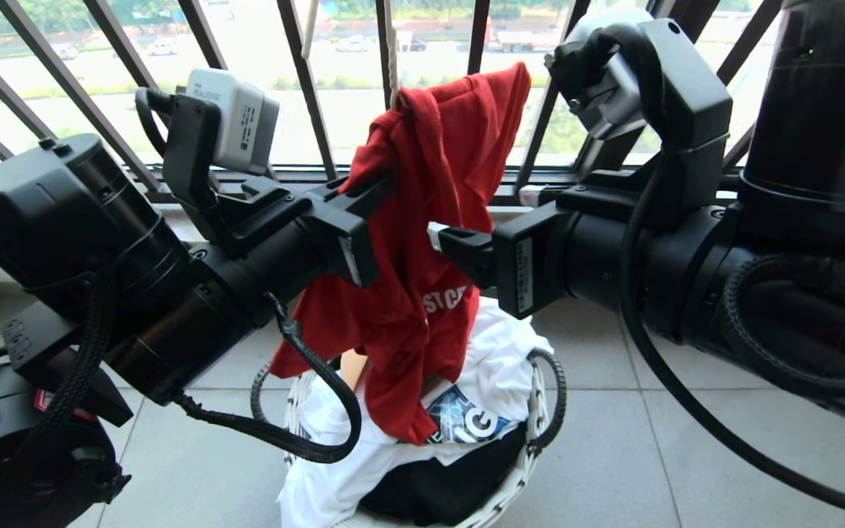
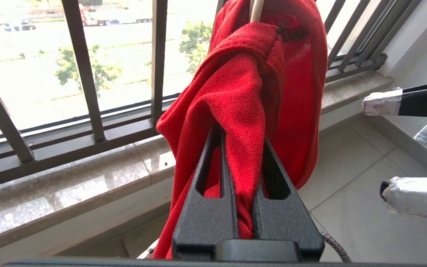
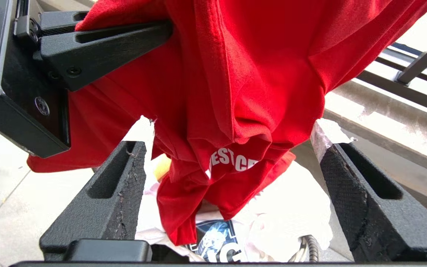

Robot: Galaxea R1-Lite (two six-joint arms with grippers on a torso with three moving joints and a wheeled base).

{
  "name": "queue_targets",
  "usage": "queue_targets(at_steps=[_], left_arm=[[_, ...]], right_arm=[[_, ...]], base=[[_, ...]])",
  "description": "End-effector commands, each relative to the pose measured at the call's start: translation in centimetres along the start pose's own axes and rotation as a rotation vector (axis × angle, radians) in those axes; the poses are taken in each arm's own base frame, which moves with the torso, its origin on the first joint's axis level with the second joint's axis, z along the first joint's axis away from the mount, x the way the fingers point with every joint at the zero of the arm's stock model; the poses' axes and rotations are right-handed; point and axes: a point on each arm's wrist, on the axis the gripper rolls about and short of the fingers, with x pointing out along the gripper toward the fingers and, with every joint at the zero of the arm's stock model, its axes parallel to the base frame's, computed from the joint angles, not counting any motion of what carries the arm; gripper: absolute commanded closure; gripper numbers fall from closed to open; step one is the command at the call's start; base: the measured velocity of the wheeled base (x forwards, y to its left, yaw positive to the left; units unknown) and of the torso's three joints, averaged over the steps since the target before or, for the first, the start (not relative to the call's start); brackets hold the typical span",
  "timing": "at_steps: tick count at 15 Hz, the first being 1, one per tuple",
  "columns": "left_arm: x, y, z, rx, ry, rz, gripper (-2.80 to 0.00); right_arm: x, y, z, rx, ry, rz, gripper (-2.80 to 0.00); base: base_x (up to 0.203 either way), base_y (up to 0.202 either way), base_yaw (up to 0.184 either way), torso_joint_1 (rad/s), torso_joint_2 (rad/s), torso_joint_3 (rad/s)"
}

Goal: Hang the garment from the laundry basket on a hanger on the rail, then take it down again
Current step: Hang the clothes on the clothes rack, then hang the clothes rack on the clothesline

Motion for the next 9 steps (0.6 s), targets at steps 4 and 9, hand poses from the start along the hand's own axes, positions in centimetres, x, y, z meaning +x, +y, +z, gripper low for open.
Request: queue_targets(at_steps=[4,9], left_arm=[[-0.2,0.1,0.7,-0.018,-0.022,0.002,0.00],[-0.7,0.2,0.4,-0.082,0.061,-0.021,0.00]], right_arm=[[-0.3,-1.9,0.7,-0.011,-0.027,-0.057,0.00],[0.5,-4.3,0.7,-0.028,0.012,-0.118,0.00]], base=[[0.000,0.000,0.000,0.000,0.00,0.000],[0.000,0.000,0.000,0.000,0.00,0.000]])
